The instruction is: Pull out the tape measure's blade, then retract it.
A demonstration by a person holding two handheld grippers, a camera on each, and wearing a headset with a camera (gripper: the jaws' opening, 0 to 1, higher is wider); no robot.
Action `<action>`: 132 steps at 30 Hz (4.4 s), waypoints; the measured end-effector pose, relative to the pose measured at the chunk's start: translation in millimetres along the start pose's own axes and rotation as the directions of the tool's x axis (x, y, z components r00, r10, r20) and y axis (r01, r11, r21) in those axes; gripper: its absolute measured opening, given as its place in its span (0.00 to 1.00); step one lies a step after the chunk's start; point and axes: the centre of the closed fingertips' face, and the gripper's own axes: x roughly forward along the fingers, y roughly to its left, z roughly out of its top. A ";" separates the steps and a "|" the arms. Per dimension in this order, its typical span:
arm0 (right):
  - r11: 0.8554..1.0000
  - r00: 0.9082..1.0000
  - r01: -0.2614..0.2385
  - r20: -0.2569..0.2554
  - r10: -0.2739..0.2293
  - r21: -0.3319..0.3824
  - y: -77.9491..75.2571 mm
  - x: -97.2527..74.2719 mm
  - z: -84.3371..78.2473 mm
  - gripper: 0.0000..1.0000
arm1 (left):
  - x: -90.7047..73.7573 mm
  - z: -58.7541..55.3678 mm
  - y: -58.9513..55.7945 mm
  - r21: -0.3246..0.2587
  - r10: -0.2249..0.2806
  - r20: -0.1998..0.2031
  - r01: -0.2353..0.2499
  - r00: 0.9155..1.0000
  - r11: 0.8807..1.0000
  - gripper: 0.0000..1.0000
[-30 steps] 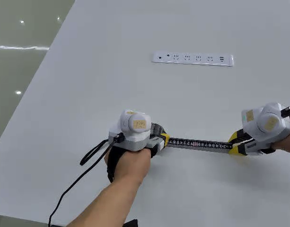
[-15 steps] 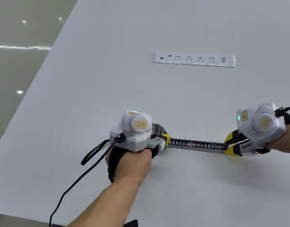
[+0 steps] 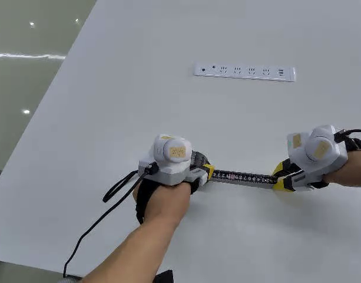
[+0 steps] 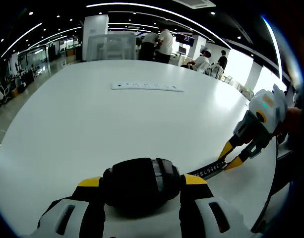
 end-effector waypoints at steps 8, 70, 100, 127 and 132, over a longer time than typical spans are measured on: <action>1.000 1.000 -0.005 0.002 0.005 -0.005 0.5 4.1 7.8 0.11 | -0.3 0.6 -0.1 0.004 -0.002 0.001 0.002 1.000 1.000 0.57; 1.000 0.997 -0.024 0.067 0.025 -0.014 -4.1 35.6 62.6 0.11 | -1.0 0.7 -0.3 -0.009 -0.017 0.001 0.017 1.000 1.000 0.57; 0.999 0.996 -0.012 0.091 0.016 -0.050 -4.8 46.8 82.5 0.11 | -0.1 1.3 1.3 -0.019 -0.043 0.011 0.043 0.999 0.999 0.56; 0.999 0.993 -0.002 0.120 0.008 -0.050 -5.6 61.2 109.3 0.11 | -1.5 2.1 1.5 -0.023 -0.048 0.012 0.048 0.999 0.999 0.56; 0.999 0.993 0.000 0.120 0.006 -0.050 -6.1 62.0 111.5 0.11 | -1.8 2.0 1.4 -0.025 -0.049 0.012 0.049 0.999 0.998 0.56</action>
